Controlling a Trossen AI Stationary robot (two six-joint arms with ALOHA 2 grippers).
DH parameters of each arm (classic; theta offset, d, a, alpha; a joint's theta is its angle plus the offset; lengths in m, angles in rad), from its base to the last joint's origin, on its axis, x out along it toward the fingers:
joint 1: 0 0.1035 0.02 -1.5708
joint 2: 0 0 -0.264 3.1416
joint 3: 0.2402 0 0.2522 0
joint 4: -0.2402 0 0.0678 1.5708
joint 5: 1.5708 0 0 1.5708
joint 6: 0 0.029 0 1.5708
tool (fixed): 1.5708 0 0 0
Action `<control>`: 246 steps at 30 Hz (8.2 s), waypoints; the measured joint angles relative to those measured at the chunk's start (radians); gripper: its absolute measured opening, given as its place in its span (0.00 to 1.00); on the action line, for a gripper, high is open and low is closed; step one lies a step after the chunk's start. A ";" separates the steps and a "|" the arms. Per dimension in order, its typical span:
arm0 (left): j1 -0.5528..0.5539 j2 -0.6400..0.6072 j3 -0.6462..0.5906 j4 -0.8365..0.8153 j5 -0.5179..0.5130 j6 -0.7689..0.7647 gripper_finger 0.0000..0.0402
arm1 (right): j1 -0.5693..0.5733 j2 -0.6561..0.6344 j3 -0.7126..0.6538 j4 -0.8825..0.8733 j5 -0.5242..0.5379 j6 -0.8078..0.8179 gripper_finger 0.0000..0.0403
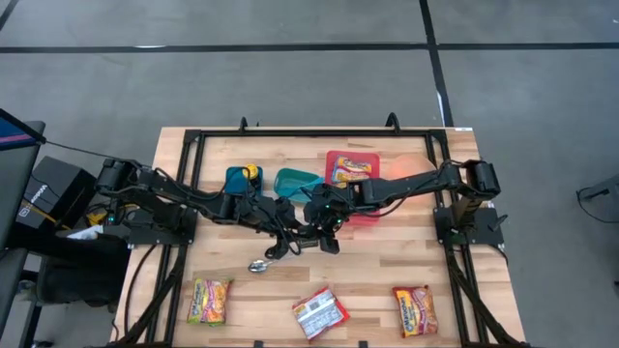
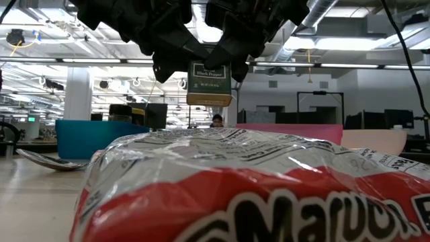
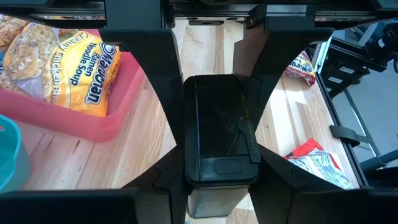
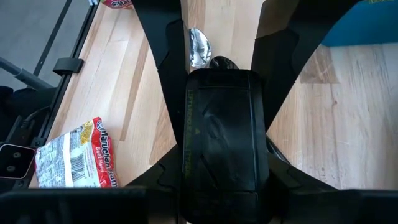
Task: Pick & Place Food Item
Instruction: Put the black seasoning can into the blue bin
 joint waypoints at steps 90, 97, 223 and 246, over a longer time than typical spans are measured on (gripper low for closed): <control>0.001 -0.599 0.001 -0.908 -0.516 -0.402 0.31 | -0.012 -0.365 -0.016 -0.496 0.730 0.092 0.59; 0.003 -0.597 0.001 -1.011 -0.661 -0.569 0.31 | 0.000 -0.365 -0.017 -0.519 0.743 0.127 0.59; 0.167 -0.343 -0.262 -0.794 -0.740 -0.861 0.40 | 0.020 -0.364 -0.016 -0.515 0.766 0.165 0.59; 0.167 -0.484 -0.261 -0.797 -0.734 -0.802 0.38 | 0.020 -0.364 -0.016 -0.515 0.766 0.165 0.59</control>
